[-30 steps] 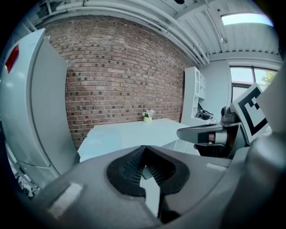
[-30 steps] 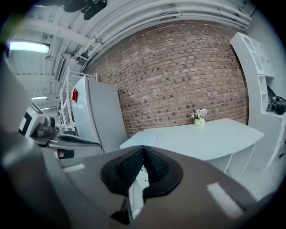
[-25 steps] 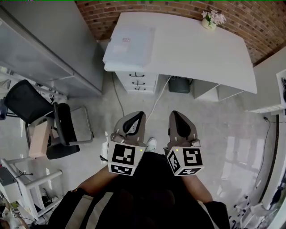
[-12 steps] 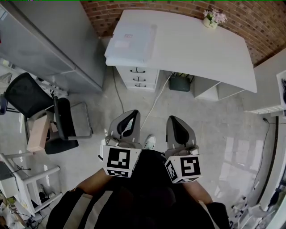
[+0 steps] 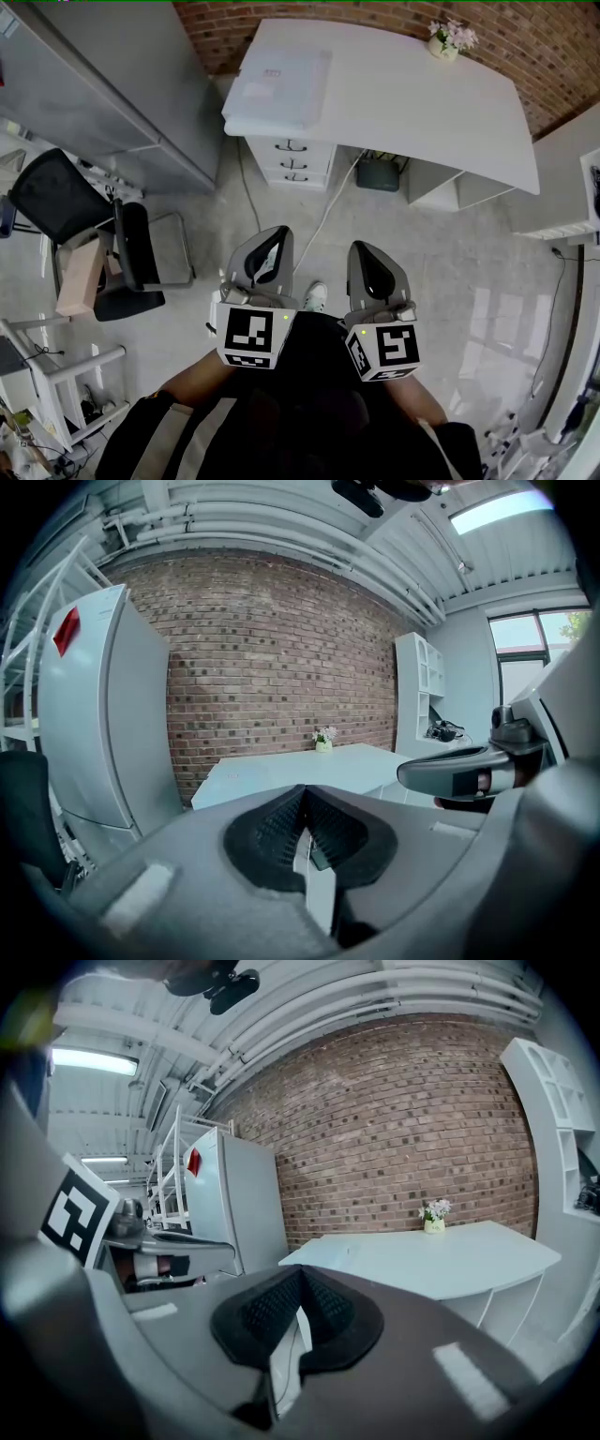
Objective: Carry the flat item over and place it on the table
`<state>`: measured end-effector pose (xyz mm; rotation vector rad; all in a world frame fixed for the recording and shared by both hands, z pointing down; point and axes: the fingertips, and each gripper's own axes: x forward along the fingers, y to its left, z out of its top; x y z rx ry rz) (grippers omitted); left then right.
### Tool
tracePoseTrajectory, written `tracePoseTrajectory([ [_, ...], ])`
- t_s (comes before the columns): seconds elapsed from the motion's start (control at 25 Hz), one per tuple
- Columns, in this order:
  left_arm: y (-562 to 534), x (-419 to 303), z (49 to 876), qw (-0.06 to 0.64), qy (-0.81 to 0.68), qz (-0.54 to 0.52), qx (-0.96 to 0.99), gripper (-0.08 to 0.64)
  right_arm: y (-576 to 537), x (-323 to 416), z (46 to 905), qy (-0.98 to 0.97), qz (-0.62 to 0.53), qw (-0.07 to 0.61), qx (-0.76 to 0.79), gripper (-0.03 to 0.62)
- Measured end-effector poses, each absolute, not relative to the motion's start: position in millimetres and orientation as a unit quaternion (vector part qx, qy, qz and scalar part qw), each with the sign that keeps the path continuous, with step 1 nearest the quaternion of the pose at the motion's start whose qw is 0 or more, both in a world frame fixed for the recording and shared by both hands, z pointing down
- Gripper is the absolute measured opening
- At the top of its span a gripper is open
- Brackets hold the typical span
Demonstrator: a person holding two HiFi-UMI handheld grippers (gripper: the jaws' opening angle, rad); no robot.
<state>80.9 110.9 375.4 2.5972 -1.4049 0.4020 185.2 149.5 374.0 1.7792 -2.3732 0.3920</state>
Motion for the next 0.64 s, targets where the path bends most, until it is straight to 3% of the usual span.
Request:
tracePoseTrajectory([
  [0.64,107.9,71.1,376.2,0.086,-0.480,0.128,0.863,0.005,143.1,176.3,375.6,-0.797,0.130,0.078,0.584,0.001],
])
